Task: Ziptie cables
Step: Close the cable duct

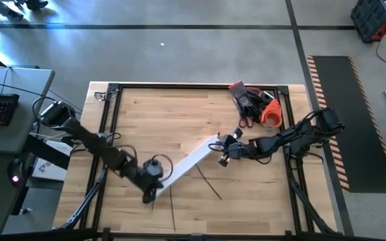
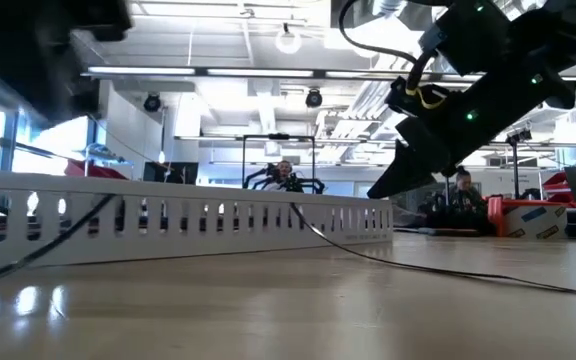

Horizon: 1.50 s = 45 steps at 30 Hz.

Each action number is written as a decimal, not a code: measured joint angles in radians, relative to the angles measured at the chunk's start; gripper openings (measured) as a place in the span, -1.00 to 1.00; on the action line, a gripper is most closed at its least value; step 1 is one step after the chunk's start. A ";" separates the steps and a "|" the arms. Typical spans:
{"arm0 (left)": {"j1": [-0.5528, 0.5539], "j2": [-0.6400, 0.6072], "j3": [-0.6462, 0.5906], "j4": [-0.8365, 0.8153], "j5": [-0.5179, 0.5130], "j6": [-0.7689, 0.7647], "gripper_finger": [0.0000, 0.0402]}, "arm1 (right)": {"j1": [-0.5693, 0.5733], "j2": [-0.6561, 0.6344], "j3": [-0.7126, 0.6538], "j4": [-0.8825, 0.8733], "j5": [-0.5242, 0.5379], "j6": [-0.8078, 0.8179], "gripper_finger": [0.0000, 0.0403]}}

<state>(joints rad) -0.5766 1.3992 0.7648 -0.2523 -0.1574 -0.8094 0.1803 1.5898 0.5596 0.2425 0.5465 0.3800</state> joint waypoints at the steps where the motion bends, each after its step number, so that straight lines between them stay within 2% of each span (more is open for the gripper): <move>1: -0.027 0.015 -0.005 0.006 -0.002 -0.053 -1.00 | -0.003 0.000 0.001 -0.008 0.001 0.000 -1.00; 5: -0.089 0.084 -0.030 0.024 -0.050 -0.173 -1.00 | -0.006 -0.002 0.002 -0.044 0.004 -0.004 -1.00; 10: -0.085 0.134 -0.058 0.051 -0.069 -0.157 -1.00 | 0.010 -0.009 0.003 -0.113 -0.006 0.053 -1.00; 13: -0.056 0.110 -0.060 -0.011 -0.082 -0.057 -1.00 | 0.041 -0.015 0.005 -0.172 0.009 0.130 -1.00; 20: 0.080 0.002 -0.075 -0.191 -0.226 0.209 -1.00 | 0.149 -0.048 0.005 -0.311 0.073 0.348 -1.00; 25: 0.191 -0.017 -0.076 -0.275 -0.329 0.344 -1.00 | 0.209 -0.175 0.009 -0.473 -0.056 0.421 -1.00; 29: 0.263 -0.022 -0.076 -0.257 -0.372 0.456 -1.00 | 0.240 -0.299 0.006 -0.574 -0.029 0.422 -1.00; 32: 0.301 -0.049 -0.078 -0.218 -0.375 0.503 -1.00 | 0.242 -0.359 0.011 -0.548 0.028 0.388 -1.00; 35: 0.317 -0.082 -0.076 -0.188 -0.369 0.500 -1.00 | 0.227 -0.361 0.010 -0.528 0.041 0.344 -1.00; 37: 0.330 -0.098 -0.078 -0.167 -0.330 0.481 -1.00 | 0.211 -0.347 0.011 -0.503 0.045 0.318 -1.00; 42: 0.371 -0.079 -0.188 0.107 -0.171 0.497 -1.00 | 0.162 -0.251 0.011 -0.376 -0.038 0.197 -1.00; 45: 0.407 -0.056 -0.251 0.236 -0.149 0.486 -1.00 | 0.119 -0.174 0.012 -0.331 -0.103 0.140 -1.00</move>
<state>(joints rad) -0.1700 1.3430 0.5137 -0.0160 -0.3063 -0.3238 0.2992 1.4162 0.5713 -0.0883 0.4435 0.5200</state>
